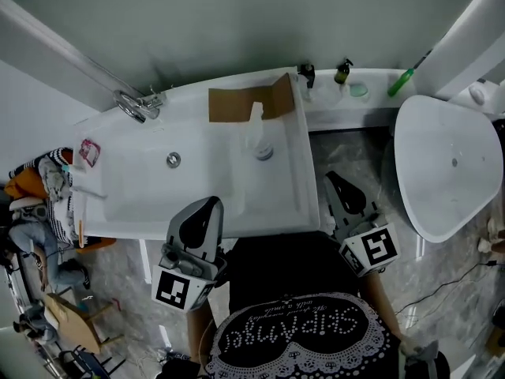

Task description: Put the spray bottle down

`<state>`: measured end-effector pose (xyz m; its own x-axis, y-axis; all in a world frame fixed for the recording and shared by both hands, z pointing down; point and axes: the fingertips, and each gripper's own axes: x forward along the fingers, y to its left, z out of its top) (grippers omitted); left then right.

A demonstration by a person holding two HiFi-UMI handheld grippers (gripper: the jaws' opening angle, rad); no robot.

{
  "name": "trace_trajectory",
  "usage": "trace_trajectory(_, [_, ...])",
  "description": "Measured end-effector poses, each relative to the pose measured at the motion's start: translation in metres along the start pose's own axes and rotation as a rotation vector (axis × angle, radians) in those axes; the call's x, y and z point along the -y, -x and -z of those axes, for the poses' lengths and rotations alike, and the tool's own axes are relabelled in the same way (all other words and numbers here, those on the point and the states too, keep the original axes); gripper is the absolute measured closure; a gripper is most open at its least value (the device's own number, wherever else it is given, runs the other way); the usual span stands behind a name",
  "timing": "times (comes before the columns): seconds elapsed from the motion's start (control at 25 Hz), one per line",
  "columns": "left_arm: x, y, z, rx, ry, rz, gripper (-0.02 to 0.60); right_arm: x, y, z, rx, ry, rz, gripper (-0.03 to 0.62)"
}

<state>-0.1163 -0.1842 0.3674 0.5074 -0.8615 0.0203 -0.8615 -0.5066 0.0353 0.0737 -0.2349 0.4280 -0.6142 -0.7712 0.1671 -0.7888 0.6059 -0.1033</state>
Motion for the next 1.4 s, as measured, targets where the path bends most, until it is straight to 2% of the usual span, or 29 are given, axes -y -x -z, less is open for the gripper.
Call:
trace_trajectory(0.12, [-0.009, 0.004, -0.001, 0.013, -0.005, -0.031, 0.577, 0.001, 0.003, 0.002, -0.014, 0.004, 0.013, 0.565])
trace_trajectory(0.36, [-0.020, 0.014, -0.009, 0.058, 0.035, -0.050, 0.577, -0.006, 0.002, 0.004, -0.023, 0.000, 0.013, 0.565])
trace_trajectory(0.8, [-0.016, 0.007, -0.005, 0.070, 0.077, -0.013, 0.577, -0.011, -0.004, 0.007, -0.042, 0.009, 0.005, 0.565])
trace_trajectory(1.04, [-0.016, 0.008, -0.007, 0.101, 0.127, -0.012, 0.577, -0.012, -0.003, 0.009, -0.049, 0.011, 0.005, 0.565])
trace_trajectory(1.4, [-0.021, 0.012, -0.006, 0.114, 0.158, -0.014, 0.577, -0.016, -0.004, 0.008, -0.046, 0.015, -0.001, 0.565])
